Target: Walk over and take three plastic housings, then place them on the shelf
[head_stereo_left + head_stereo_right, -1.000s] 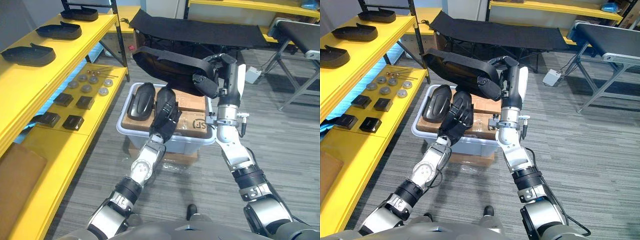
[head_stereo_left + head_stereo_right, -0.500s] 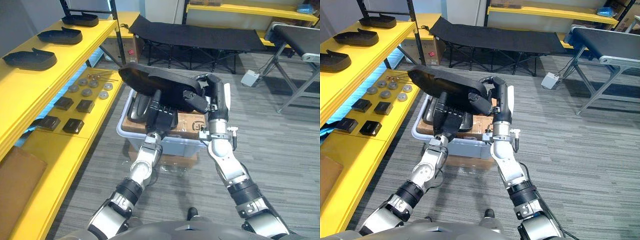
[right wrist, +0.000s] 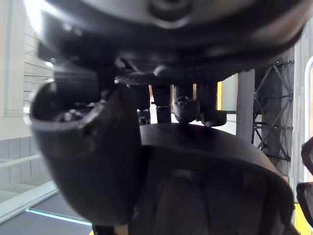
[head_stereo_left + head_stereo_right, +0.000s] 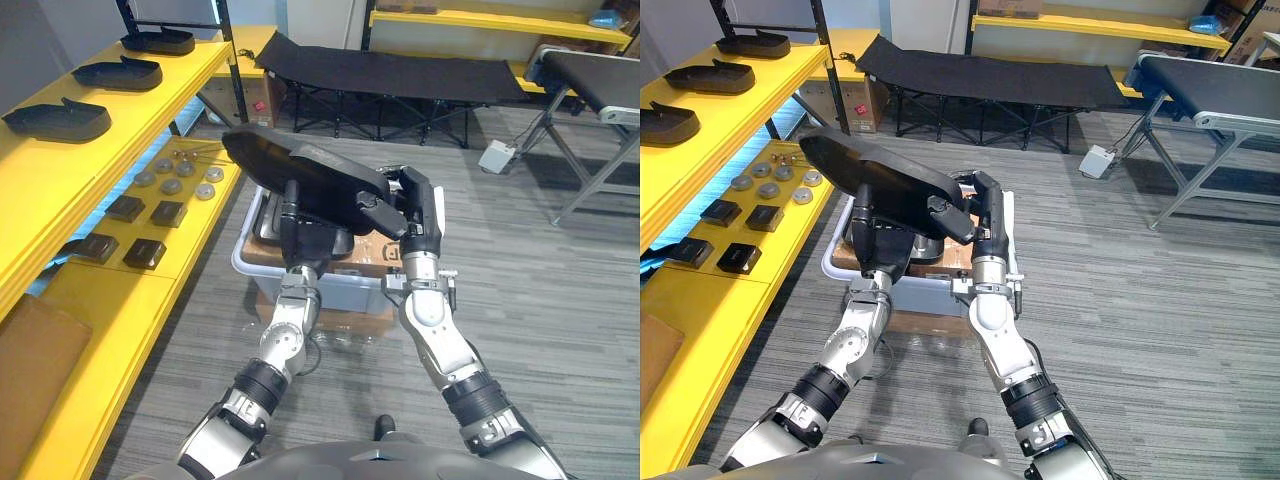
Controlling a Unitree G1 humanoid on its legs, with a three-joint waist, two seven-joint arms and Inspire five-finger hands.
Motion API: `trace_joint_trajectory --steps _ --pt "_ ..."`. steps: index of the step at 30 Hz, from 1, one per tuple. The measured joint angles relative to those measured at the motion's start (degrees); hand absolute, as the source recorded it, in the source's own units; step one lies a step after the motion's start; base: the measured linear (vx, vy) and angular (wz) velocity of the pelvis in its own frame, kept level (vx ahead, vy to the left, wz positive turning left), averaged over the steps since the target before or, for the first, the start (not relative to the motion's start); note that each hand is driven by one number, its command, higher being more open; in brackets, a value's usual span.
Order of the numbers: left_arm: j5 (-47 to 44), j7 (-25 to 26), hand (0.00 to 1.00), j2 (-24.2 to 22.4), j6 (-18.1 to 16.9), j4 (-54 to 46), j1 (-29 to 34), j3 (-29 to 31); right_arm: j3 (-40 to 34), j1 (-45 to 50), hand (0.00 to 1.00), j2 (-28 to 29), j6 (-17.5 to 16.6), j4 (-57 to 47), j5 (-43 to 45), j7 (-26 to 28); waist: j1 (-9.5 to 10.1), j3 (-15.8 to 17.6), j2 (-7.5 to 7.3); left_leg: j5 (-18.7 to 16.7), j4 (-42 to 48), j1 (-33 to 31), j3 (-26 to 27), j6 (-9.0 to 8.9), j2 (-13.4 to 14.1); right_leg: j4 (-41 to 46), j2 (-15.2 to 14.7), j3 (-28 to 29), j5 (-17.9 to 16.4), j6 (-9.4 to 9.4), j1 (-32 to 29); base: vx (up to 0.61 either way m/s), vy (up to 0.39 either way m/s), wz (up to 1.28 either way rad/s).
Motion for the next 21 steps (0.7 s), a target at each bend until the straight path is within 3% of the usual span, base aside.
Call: trace_joint_trajectory --steps 10,21 --pt "-0.84 -0.48 0.0 -0.1 -2.56 -0.69 0.07 -1.58 3.12 2.18 0.0 2.4 0.31 -3.26 4.33 -0.63 0.05 -0.91 -1.45 0.0 0.01 -0.12 0.23 0.0 -0.01 0.0 -0.02 0.2 0.0 0.0 -0.26 0.0 0.0 0.0" --pt "-1.91 -2.1 0.0 -1.79 -7.97 -0.7 1.53 -2.62 5.55 4.5 0.0 4.27 1.61 -5.51 6.54 -1.69 -1.45 -0.94 -1.41 -0.24 -0.01 0.17 1.25 -0.02 0.0 0.0 0.0 1.29 0.01 0.02 -0.7 0.0 0.002 -0.05"
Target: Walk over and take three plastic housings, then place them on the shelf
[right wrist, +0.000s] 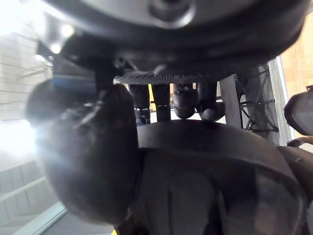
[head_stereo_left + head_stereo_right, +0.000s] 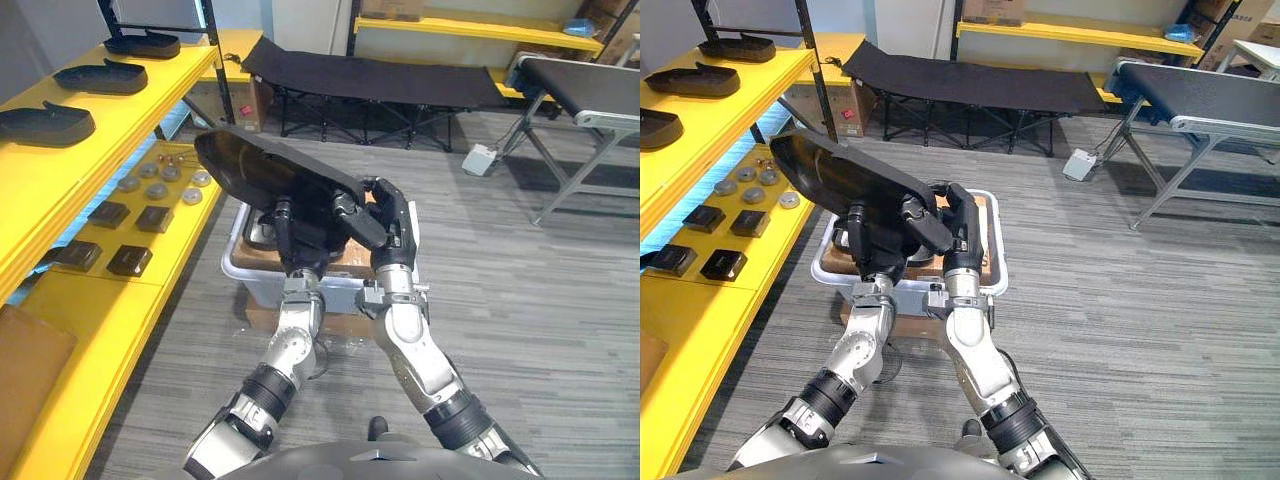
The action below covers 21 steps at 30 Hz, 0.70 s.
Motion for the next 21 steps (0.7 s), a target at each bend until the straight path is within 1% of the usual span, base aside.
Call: trace_joint_trajectory --steps 1,4,6,8,9,10,11,13,14,16,17,20,21 --pt "0.05 0.01 0.0 -0.01 -0.55 0.0 0.19 -0.19 0.03 0.2 1.0 0.0 0.27 0.0 0.03 0.01 -0.07 0.0 0.01 -0.07 0.01 0.01 0.11 0.0 0.0 0.0 0.0 0.13 0.0 0.0 -0.07 0.0 0.009 -0.07" --pt "3.8 1.5 0.0 0.07 -2.18 -0.11 0.48 0.05 -0.06 1.44 1.0 -0.09 0.5 -0.09 0.04 0.59 -0.08 -0.01 0.02 -0.19 0.01 -0.02 0.25 -0.08 0.0 0.0 -0.01 0.16 -0.01 0.01 -0.2 0.0 0.003 -0.02" --pt "5.52 3.57 0.0 0.05 -2.47 -1.7 0.58 1.99 -0.17 3.38 1.0 -0.56 0.77 -0.35 0.03 1.77 -0.07 -0.01 0.03 -0.27 0.0 -0.04 0.3 -0.09 0.0 0.0 -0.01 0.17 -0.03 0.02 -0.24 0.0 0.0 0.0" --pt "10.23 5.89 0.0 0.08 -3.06 -2.8 0.65 4.58 -0.18 5.17 1.0 -1.16 2.43 -0.35 0.07 4.18 -0.09 0.01 0.07 -0.34 0.0 -0.06 0.41 -0.06 -0.01 0.01 -0.02 0.2 -0.03 0.03 -0.34 0.0 0.0 0.0" --pt "14.52 7.42 0.0 0.29 -3.31 -3.58 1.15 5.93 -0.48 6.05 1.0 -1.28 4.21 -0.34 0.07 6.04 -0.09 0.01 0.12 -0.38 0.0 -0.15 0.45 -0.06 -0.01 0.01 -0.02 0.2 -0.04 0.03 -0.45 0.0 0.0 0.0" --pt "18.76 9.07 0.0 0.55 -3.25 -5.04 2.5 6.54 -0.55 6.72 1.0 -1.29 5.21 -0.33 0.11 7.43 -0.09 0.01 0.22 -0.42 0.0 -0.23 0.45 -0.06 -0.02 0.0 -0.02 0.19 -0.04 0.03 -0.51 0.0 0.0 0.0" --pt "20.63 9.98 0.0 0.64 -3.28 -5.68 3.21 6.85 -0.63 6.97 1.0 -1.31 5.54 -0.33 0.11 7.88 -0.09 0.0 0.26 -0.46 0.0 -0.23 0.45 -0.06 -0.01 0.0 -0.02 0.19 -0.04 0.03 -0.51 0.0 0.0 0.0" --pt "27.67 13.87 0.0 0.76 -3.27 -6.49 5.15 9.39 -1.18 7.84 1.0 -2.2 6.05 -0.33 0.19 9.18 -0.03 -0.16 0.55 -0.5 -0.03 -0.31 0.53 -0.1 -0.05 0.01 -0.01 0.12 -0.06 0.03 -0.67 0.0 0.0 0.0" --pt "28.98 14.71 0.0 0.8 -3.24 -6.51 5.49 10.31 -1.35 7.97 1.0 -2.45 6.09 -0.33 0.19 9.43 -0.02 -0.25 0.7 -0.5 -0.04 -0.4 0.55 -0.1 -0.05 0.01 0.0 0.12 -0.06 0.04 -0.76 0.0 0.0 0.0" --pt "36.0 18.85 0.0 0.77 -3.26 -6.64 7.39 14.26 -3.13 8.94 1.0 -2.93 6.59 -0.33 0.24 10.02 -0.07 -0.74 1.53 -0.5 -0.03 -0.66 0.5 -0.1 -0.04 0.01 0.01 0.01 -0.07 0.02 -0.97 0.0 0.0 0.0" --pt "37.88 19.85 0.0 0.8 -3.23 -6.64 7.92 15.21 -3.72 9.17 1.0 -3.07 6.98 -0.33 0.55 10.11 -0.07 -0.9 1.81 -0.5 -0.04 -0.67 0.49 -0.1 -0.05 0.01 0.01 -0.04 -0.08 0.02 -0.97 0.0 0.0 0.0" --pt "51.26 27.64 0.0 1.45 -3.11 -9.76 11.81 19.17 -6.35 10.42 1.0 -4.11 10.49 -0.32 2.51 10.88 0.03 -1.65 3.04 -0.49 -0.07 -0.84 0.1 -0.1 -0.03 0.01 0.01 -0.63 -0.16 -0.08 -0.89 -0.01 0.003 0.06" --pt "54.72 29.63 0.0 1.4 -3.08 -10.47 12.33 19.66 -6.62 10.87 1.0 -4.36 10.79 -0.27 3.27 11.09 0.14 -1.71 3.14 -0.49 -0.07 -0.87 0.01 -0.11 -0.03 0.01 0.0 -0.76 -0.2 -0.12 -0.85 0.0 0.001 0.07"
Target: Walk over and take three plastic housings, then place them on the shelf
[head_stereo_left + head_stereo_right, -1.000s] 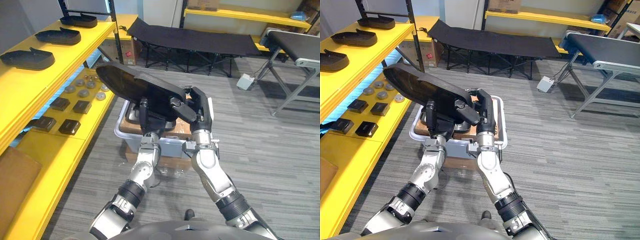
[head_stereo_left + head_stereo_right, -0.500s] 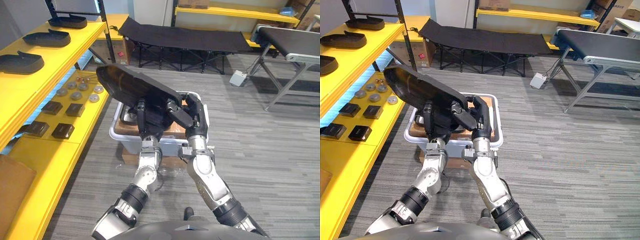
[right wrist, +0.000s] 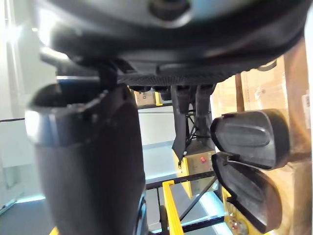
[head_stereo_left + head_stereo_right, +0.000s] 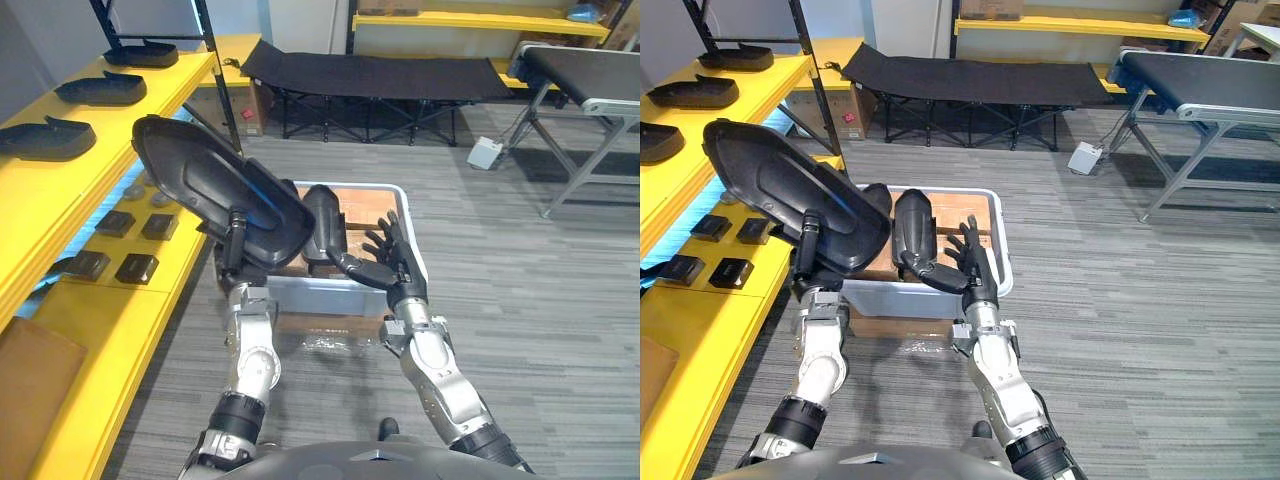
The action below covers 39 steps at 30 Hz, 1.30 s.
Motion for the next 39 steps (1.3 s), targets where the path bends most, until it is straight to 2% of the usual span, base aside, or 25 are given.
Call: trace_joint_trajectory --steps 3,4,5,9,12,17,21,26,28,31,36,39 --pt "16.79 9.15 0.0 1.03 0.49 -3.59 2.03 2.98 -0.09 2.24 1.0 -1.0 0.52 0.53 5.32 2.72 0.07 -0.1 0.15 0.0 -0.02 -0.16 -0.28 -0.02 0.05 -0.01 0.01 -0.49 -0.15 -0.17 0.04 -0.01 -0.001 0.04" --pt "19.86 11.0 0.0 1.24 0.93 -4.4 2.17 3.71 -0.06 2.84 1.0 -1.11 0.52 0.63 5.9 3.74 0.08 -0.11 0.18 -0.02 -0.07 -0.19 -0.34 -0.05 0.05 -0.01 0.01 -0.53 -0.17 -0.18 0.04 -0.02 0.002 0.03" --pt "27.13 15.4 0.0 1.86 1.5 -7.16 2.96 5.81 0.03 4.6 1.0 -1.24 0.47 0.72 6.9 6.87 0.06 -0.25 0.38 -0.02 -0.32 -0.2 -0.34 -0.08 0.04 -0.01 0.01 -0.56 -0.23 -0.23 -0.07 0.0 0.0 0.0" --pt "37.07 19.79 0.0 3.21 1.58 -10.74 4.5 9.75 -1.74 7.85 1.0 -1.48 -0.13 1.64 10.17 11.92 0.07 -0.97 1.24 0.01 -0.66 -0.33 -0.28 -0.14 0.06 -0.02 0.05 -0.62 -0.48 -0.3 -0.4 0.0 0.0 0.0" --pt "37.79 19.08 0.0 4.26 1.71 -13.14 6.83 11.51 -5.16 9.69 1.0 -1.47 -0.19 4.7 10.19 13.97 0.15 -2.22 1.74 0.03 -0.65 -1.25 -0.33 -0.14 0.06 -0.01 0.05 -0.64 -0.44 -0.26 -1.3 0.01 0.003 0.0" --pt "37.37 14.11 0.0 4.63 3.9 -17.14 14.12 11.39 -11.28 13.06 1.0 -2.92 -0.26 8.32 9.81 13.6 0.17 -2.32 1.75 -0.08 -0.62 -1.2 -0.33 -0.16 0.06 -0.02 0.05 -0.71 -0.47 -0.22 -1.22 0.01 0.002 0.0" --pt "37.62 11.91 0.0 4.18 6.41 -20.02 19.28 10.76 -12.42 13.62 1.0 -2.99 -2.38 8.3 9.78 13.38 0.22 -2.38 1.69 -0.33 0.2 -2.15 -1.99 -0.15 0.08 -0.04 -0.02 -2.27 -0.69 -0.24 -0.82 -0.02 -0.004 0.14" --pt "40.04 10.93 0.0 4.2 7.51 -25.92 21.47 12.57 -11.14 11.38 1.0 -2.3 -4.72 10.53 9.53 12.93 3.59 -2.42 1.72 0.29 1.37 -5.32 -9.11 0.06 -0.12 -0.07 -0.07 -9.61 -1.7 -0.36 1.58 -0.03 -0.028 0.74" --pt "39.85 10.53 0.0 4.13 7.51 -28.56 22.76 15.15 -10.72 8.92 1.0 -2.2 -6.22 13.6 8.52 12.88 5.57 -2.46 1.88 1.16 1.17 -6.35 -12.15 -0.01 -0.39 -0.07 -0.03 -12.78 -2.21 -0.35 2.53 -0.04 -0.045 0.83" --pt "39.59 9.91 0.0 2.57 7.5 -31.54 26.58 21.82 -10.14 5.67 1.0 -2.18 -8.01 15.12 5.92 12.09 9.6 -2.87 2.41 2.12 0.79 -7.53 -16.21 -0.06 -1.12 -0.08 -0.16 -16.86 -2.82 -0.09 3.67 -0.03 -0.023 0.68" --pt "38.81 7.16 0.0 -0.11 7.47 -33.55 34.23 28.09 -8.75 -0.23 1.0 -0.48 -9.12 15.12 5.0 9.51 14.57 -3.03 1.72 2.84 0.17 -8.09 -19.42 -0.1 -2.17 -0.36 -0.61 -19.92 -3.91 0.06 5.02 -0.01 -0.001 0.38" --pt "38.81 4.65 0.0 -0.17 7.48 -33.6 35.24 28.36 -8.38 -1.61 1.0 0.67 -9.96 15.1 5.15 8.13 14.74 -3.46 0.74 2.92 0.27 -9.41 -21.67 -0.19 -2.87 0.05 -0.77 -21.09 -4.33 0.21 5.08 0.0 0.001 0.33"
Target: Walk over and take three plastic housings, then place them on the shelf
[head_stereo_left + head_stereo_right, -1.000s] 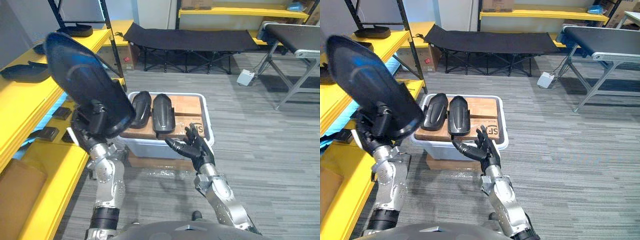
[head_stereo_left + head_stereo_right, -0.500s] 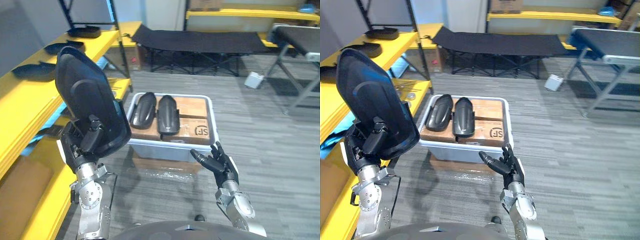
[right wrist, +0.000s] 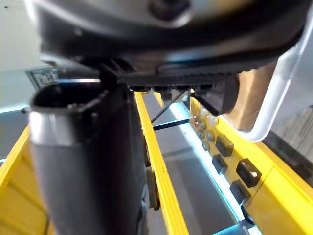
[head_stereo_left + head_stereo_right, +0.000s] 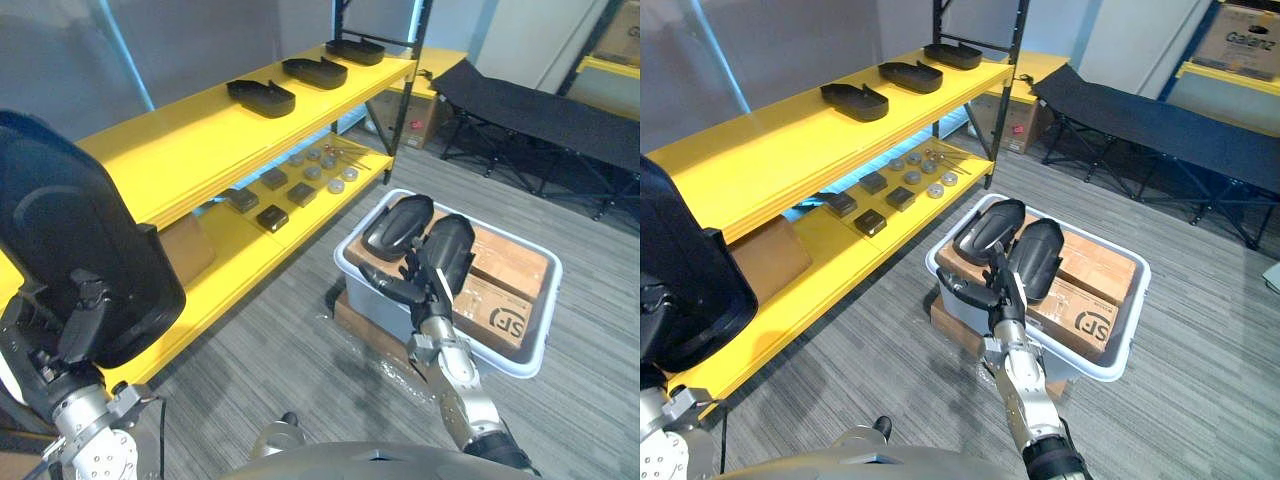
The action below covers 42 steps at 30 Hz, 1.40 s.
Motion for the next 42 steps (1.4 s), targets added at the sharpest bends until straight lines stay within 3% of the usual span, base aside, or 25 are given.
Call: trace_joint_trajectory --steps 2,5,11,12,13,14,15,16,17,19,22,23,25,28,29,31,32,34,36,37,38,39,40,42 --pt "0.02 -1.86 0.0 0.06 0.0 0.0 -0.18 -0.74 0.01 0.04 1.0 0.66 0.01 0.0 0.08 -1.18 -0.61 -0.09 -0.23 0.34 0.22 -0.65 -1.51 0.46 -0.22 2.39 -0.13 1.04 -2.0 0.22 -0.3 0.03 -0.01 0.42" --pt "0.22 -4.53 0.0 0.25 0.0 0.01 -2.11 -2.78 -0.04 2.79 1.0 0.84 0.0 -0.03 -0.04 -1.83 -2.31 -0.02 -0.38 0.5 0.71 -0.75 -5.56 0.47 -1.04 10.39 -0.83 3.04 -8.27 0.05 -1.27 0.03 -0.049 0.67" --pt "0.21 -3.82 0.0 0.14 0.17 0.01 -2.94 -3.24 -0.17 4.05 1.0 -0.33 0.0 -0.08 -2.23 0.71 -2.25 0.33 0.12 1.26 1.96 -2.28 -10.4 -0.23 -1.4 17.66 -1.25 0.28 -13.86 -0.53 -1.93 0.02 -0.075 0.47" --pt "0.18 -3.8 0.0 0.04 0.55 0.0 -2.86 -3.19 -0.31 4.07 1.0 -0.71 0.0 -0.22 -2.24 1.29 -2.22 0.82 0.72 2.07 1.98 -2.8 -10.93 0.72 -1.75 19.04 -1.4 -0.98 -15.12 -0.9 -1.83 -0.02 -0.084 0.84" --pt "0.2 -4.13 0.0 0.05 1.17 0.01 -3.02 -3.23 -0.84 4.12 1.0 -0.9 0.0 -0.42 -2.26 1.65 -2.59 1.18 0.31 3.43 1.94 -3.39 -9.78 2.63 -2.48 19.71 -1.9 -2.67 -15.99 -1.0 -1.09 -0.04 -0.08 1.18" --pt "0.2 -4.86 0.0 0.06 1.75 0.06 -3.07 -3.6 -1.89 4.63 1.0 -0.93 -0.01 -0.93 -2.28 1.79 -3.38 1.58 0.75 4.74 1.67 -4.4 -5.75 6.71 -3.22 19.88 -2.32 -5.11 -16.47 -1.37 -0.44 -0.06 -0.062 1.6" --pt "-0.2 -6.63 0.0 0.03 1.96 0.1 -3.2 -4.1 -3.85 5.36 1.0 -1.02 -0.13 -2.62 -2.29 1.62 -4.06 2.09 0.93 4.22 0.71 -4.94 0.35 13.74 -2.34 19.9 -2.3 -8.54 -16.16 -1.2 0.8 -0.1 -0.03 1.83" --pt "-0.55 -7.96 0.0 0.02 2.02 0.13 -3.09 -4.93 -5.44 6.36 1.0 -1.94 -0.54 -4.84 -2.28 1.45 -4.33 3.3 2.34 4.07 1.23 -6.05 5.35 13.9 -0.51 20.51 -2.24 -10.55 -15.88 -0.86 2.02 -0.1 0.013 1.61" --pt "-1.16 -8.47 0.0 0.04 2.09 0.12 -2.79 -5.58 -6.11 6.9 1.0 -2.67 -0.98 -5.66 -2.28 1.4 -4.39 3.62 3.05 3.93 1.34 -6.5 7.11 13.53 0.07 20.63 -2.28 -11.61 -16.09 -0.88 2.54 -0.12 0.067 1.37" --pt "-2.37 -9.29 0.0 -0.05 2.33 0.14 -1.28 -6.62 -7.77 7.27 1.0 -3.99 -1.88 -6.39 -2.28 1.33 -4.27 4.05 3.63 1.59 1.41 -7.11 11.84 9.09 0.44 20.54 -3.6 -14.13 -18.3 -0.83 3.51 -0.09 0.073 0.95" --pt "-4.31 -9.3 0.0 -0.01 2.31 -0.04 -0.06 -5.53 -8.46 7.29 1.0 -2.89 -3.34 -6.93 -2.26 1.38 -3.86 4.04 4.47 2.28 4.02 -8.11 14.49 7.91 0.83 21.28 -4.23 -13.79 -19.05 0.31 3.58 0.0 0.052 0.13" --pt "-5.32 -9.27 0.0 0.02 2.31 -0.04 0.2 -5.3 -8.31 7.31 1.0 -1.93 -3.49 -6.94 -2.25 1.39 -3.78 4.02 4.46 4.25 5.45 -8.31 14.91 7.41 0.85 21.82 -4.5 -12.91 -19.24 0.85 3.76 0.07 0.073 -0.17" --pt "-6.49 -9.27 0.0 0.2 2.32 -0.04 -0.11 -5.41 -7.95 7.21 1.0 -0.72 -3.56 -6.95 -2.13 1.37 -3.8 4.04 3.7 5.33 7.41 -8.66 15.61 5.59 0.08 23.16 -5.86 -12.18 -19.41 1.71 3.71 0.11 0.075 -0.08" --pt "-5.97 -9.4 0.0 0.7 2.96 -0.04 -2.66 -6.15 -6.89 5.89 1.0 0.91 -4.11 -6.96 -2.07 1.42 -4.11 5.54 0.17 4.02 9.25 -10.1 16.27 6.12 -2.88 23.1 -8.35 -8.86 -18.23 3.72 2.75 0.15 0.106 0.11" --pt "-5.97 -9.46 0.0 0.7 3.19 -0.04 -3.31 -6.24 -6.76 5.59 1.0 1.1 -4.11 -6.96 -2.08 1.37 -4.09 5.7 -0.08 3.42 9.89 -10.3 16.27 6.02 -3.23 22.96 -8.62 -8.52 -17.94 3.95 2.92 0.13 0.122 0.09" --pt "-5.86 -9.61 0.0 0.68 3.6 -0.04 -4.75 -6.29 -6.25 4.86 1.0 1.34 -4.12 -6.95 -2.08 1.22 -3.97 5.87 -0.3 1.01 12.36 -10.53 16.27 6.52 -3.92 23.44 -9.27 -6.97 -16.61 3.51 3.47 0.1 0.118 0.1" --pt "-5.3 -9.96 0.0 0.71 3.6 -0.04 -5.63 -6.29 -6.07 4.62 1.0 1.52 -4.15 -6.94 -2.1 1.1 -4.09 5.84 -0.14 -0.86 13.24 -10.3 15.8 6.59 -4.28 25.5 -9.93 -5.88 -15.45 2.33 3.52 0.09 0.142 0.24" --pt "-3.73 -10.23 0.0 1.14 3.6 -0.04 -7.32 -6.15 -6.15 4.17 1.0 1.58 -4.28 -6.94 -2.16 0.53 -4.25 5.91 -0.07 -1.25 12.46 -9.24 14.93 6.86 -5.06 32.9 -12.19 -3.48 -13.0 -1.29 0.97 0.09 0.149 0.27" --pt "-3.7 -10.73 0.0 2.66 3.6 -0.04 -8.37 -5.69 -6.2 3.52 1.0 1.71 -4.82 -6.92 -2.19 0.32 -4.89 6.46 -0.3 -1.24 9.83 -6.66 14.49 7.09 -6.23 42.9 -14.93 2.6 -6.68 -6.8 -4.05 0.13 0.139 0.24" --pt "-3.52 -10.3 0.0 3.96 3.61 -0.04 -8.68 -5.47 -6.33 3.53 1.0 2.37 -5.4 -6.82 -2.2 0.33 -6.03 6.68 -0.34 -1.21 7.5 -4.18 12.83 7.55 -7.09 48.85 -15.08 9.68 -0.8 -5.68 -7.57 0.18 0.119 0.31" --pt "-3.53 -9.9 0.0 4.55 3.61 -0.04 -9.04 -5.46 -6.4 3.52 1.0 2.81 -5.62 -6.83 -2.22 0.37 -6.57 6.96 0.0 -1.15 6.69 -3.49 12.13 8.18 -7.18 51.25 -14.66 11.6 -2.9 -4.61 -9.21 0.19 0.09 0.34" --pt "-3.53 -9.54 0.0 4.81 3.64 -0.01 -9.56 -5.48 -6.42 3.33 1.0 3.09 -5.72 -6.85 -2.25 0.48 -7.11 7.05 -0.03 -0.73 6.27 -3.0 11.62 9.3 -7.16 53.07 -13.78 12.81 -6.83 -5.08 -10.87 0.15 0.021 0.22" --pt "-3.56 -8.62 0.0 4.88 3.68 0.1 -10.8 -5.44 -6.5 3.09 1.0 3.23 -5.74 -6.94 -2.3 0.76 -7.47 7.42 0.17 -0.95 5.87 -1.87 10.88 10.04 -6.89 52.74 -11.29 13.98 -12.7 -5.14 -13.63 0.16 0.044 0.17" --pt "-3.56 -8.2 0.0 4.9 3.71 0.46 -12.5 -5.65 -7.56 3.0 1.0 3.23 -5.73 -7.33 -2.3 1.71 -7.68 7.72 0.59 -1.66 6.07 -1.22 10.36 10.27 -6.43 43.45 -7.06 14.23 -15.88 -5.28 -16.18 0.14 0.038 0.22"
